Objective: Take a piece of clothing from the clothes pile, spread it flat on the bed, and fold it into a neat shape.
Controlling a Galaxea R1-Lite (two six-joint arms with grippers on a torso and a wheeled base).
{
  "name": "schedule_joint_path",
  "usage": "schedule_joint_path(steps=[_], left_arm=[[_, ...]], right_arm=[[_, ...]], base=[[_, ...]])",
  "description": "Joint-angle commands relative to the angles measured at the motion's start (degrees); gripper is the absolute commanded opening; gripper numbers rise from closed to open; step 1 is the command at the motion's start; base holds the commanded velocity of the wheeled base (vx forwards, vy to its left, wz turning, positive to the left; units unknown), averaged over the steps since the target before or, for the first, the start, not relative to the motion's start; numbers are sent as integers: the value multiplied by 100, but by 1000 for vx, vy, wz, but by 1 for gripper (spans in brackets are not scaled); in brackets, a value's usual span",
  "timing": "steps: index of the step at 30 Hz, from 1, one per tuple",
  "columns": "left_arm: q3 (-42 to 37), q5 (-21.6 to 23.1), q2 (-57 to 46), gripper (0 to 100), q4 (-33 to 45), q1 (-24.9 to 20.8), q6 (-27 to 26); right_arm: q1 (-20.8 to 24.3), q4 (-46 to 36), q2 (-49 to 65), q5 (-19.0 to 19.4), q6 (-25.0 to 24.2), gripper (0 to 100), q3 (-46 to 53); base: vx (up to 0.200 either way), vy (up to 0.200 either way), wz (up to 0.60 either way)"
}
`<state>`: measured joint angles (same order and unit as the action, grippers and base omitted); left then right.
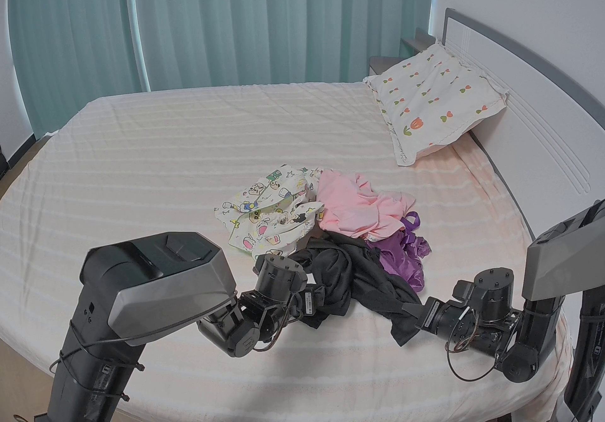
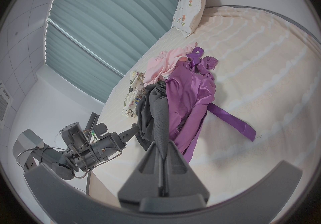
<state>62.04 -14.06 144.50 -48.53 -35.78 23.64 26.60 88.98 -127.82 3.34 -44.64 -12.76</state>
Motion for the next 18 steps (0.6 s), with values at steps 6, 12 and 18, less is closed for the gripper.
schedule_joint_path(steps=[6, 12, 18], left_arm=[[300, 562, 219, 0, -60, 54, 36], [124, 562, 158, 0, -649, 10, 581], [-1405, 571, -1160, 0, -1194, -34, 941]], right_arm=[[3, 67, -15, 0, -9, 0, -33], [-6, 76, -15, 9, -18, 0, -24], [12, 67, -24, 18, -9, 0, -7]], base=[[0, 0, 0], [0, 0, 0], [0, 0, 0]])
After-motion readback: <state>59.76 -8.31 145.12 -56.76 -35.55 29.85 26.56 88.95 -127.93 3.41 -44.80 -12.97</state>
